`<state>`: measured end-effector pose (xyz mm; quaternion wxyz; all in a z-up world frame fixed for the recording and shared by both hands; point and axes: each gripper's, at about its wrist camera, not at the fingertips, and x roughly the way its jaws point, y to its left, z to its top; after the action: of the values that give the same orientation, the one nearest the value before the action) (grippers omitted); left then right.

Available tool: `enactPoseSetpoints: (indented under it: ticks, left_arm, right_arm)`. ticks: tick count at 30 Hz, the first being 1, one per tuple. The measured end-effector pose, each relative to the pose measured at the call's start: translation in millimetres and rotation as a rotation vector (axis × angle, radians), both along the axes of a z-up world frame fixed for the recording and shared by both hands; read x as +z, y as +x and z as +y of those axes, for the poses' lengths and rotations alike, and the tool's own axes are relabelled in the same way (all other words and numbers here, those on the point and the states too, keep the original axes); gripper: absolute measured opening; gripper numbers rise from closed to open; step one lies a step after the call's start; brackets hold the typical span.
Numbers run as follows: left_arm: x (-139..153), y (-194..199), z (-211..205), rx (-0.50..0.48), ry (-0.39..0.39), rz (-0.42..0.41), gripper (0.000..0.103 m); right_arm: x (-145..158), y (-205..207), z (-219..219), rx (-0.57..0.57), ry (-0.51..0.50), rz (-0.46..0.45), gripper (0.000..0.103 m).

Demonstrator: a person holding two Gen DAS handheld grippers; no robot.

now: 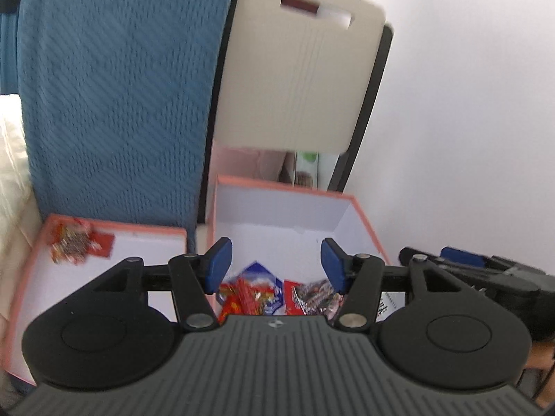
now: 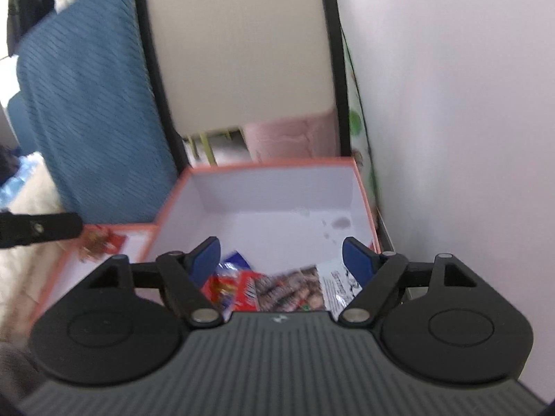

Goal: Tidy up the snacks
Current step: 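Withdraw both tools up and away from the box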

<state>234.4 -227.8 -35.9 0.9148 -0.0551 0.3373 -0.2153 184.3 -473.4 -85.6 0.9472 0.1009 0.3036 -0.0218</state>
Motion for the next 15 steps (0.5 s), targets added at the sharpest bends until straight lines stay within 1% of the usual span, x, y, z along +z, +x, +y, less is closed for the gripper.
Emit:
enactPoseSetpoints:
  ticks: [4,8,11,15]
  left_arm:
    - [31.1,-21.3,19.5,0.008,-0.025,-0.059,0.063]
    - [55.8,-44.9,36.3,0.001,-0.049,-0.104,0.063]
    - [70.6,-61.6,44.4,-0.013,-0.065,-0.113,0.062]
    - [87.6,-85.9,54.5,-0.032,-0.046,-0.149,0.062]
  right_arm:
    - [37.5,-22.3,9.0,0.002,-0.002,-0.078,0.079]
    - [71.9,-47.8,22.7,0.002,-0.010,-0.141,0.079]
    - [89.3,-69.9,31.3,0.014,-0.005,-0.175,0.079]
    - [103.3,-88.3,49.5,0.014,-0.012,-0.188,0.079]
